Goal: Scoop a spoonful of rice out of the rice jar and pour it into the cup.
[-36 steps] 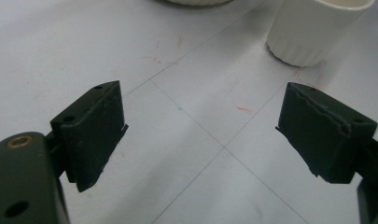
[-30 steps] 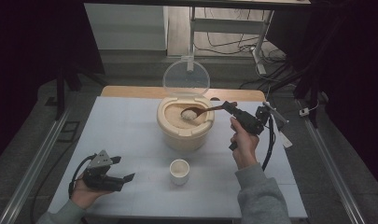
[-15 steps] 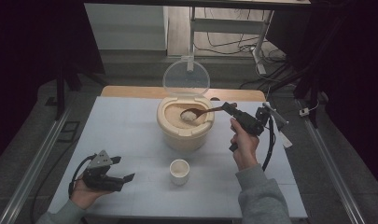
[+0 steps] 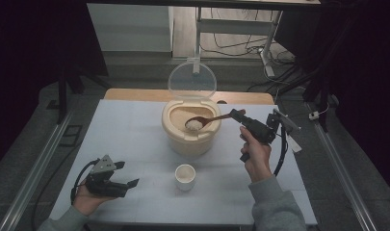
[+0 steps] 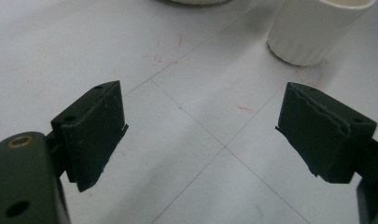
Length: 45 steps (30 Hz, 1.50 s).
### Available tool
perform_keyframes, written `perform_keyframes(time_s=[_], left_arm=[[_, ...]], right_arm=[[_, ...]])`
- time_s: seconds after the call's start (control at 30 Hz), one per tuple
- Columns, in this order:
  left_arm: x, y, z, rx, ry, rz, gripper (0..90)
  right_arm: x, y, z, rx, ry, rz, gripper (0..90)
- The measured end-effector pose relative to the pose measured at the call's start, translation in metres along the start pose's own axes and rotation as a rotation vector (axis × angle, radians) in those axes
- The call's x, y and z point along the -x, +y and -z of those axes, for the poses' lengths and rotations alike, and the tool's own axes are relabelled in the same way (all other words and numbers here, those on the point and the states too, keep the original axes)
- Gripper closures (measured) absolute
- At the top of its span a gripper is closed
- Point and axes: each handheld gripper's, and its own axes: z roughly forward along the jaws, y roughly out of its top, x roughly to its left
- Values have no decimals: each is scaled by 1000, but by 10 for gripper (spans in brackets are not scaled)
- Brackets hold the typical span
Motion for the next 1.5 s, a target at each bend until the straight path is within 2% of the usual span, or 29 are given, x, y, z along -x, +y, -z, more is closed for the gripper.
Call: perform_keyframes(time_s=[0.17, 0.37, 0.7, 0.8, 1.1, 1.37, 1.5], left_arm=[[0, 0, 0, -1, 1, 0, 149], [0, 0, 0, -3, 2, 0, 149], [-1, 0, -1, -5, 1, 3, 151], [-1, 0, -1, -5, 2, 3, 151], [0, -1, -1, -6, 1, 3, 151], [0, -1, -1, -7, 0, 3, 151], [0, -1, -1, -7, 1, 3, 151]], right_arm=[[-5, -6, 12, -53, 29, 15, 837], [-2, -19, 21, -125, 45, 19, 836], [18, -44, 21, -226, 11, 9, 836], [19, -47, 19, -248, 1, 26, 836], [16, -56, 11, -288, -57, 140, 836], [3, -59, 10, -285, -62, 278, 836], [-2, -58, 12, -278, -44, 323, 836]])
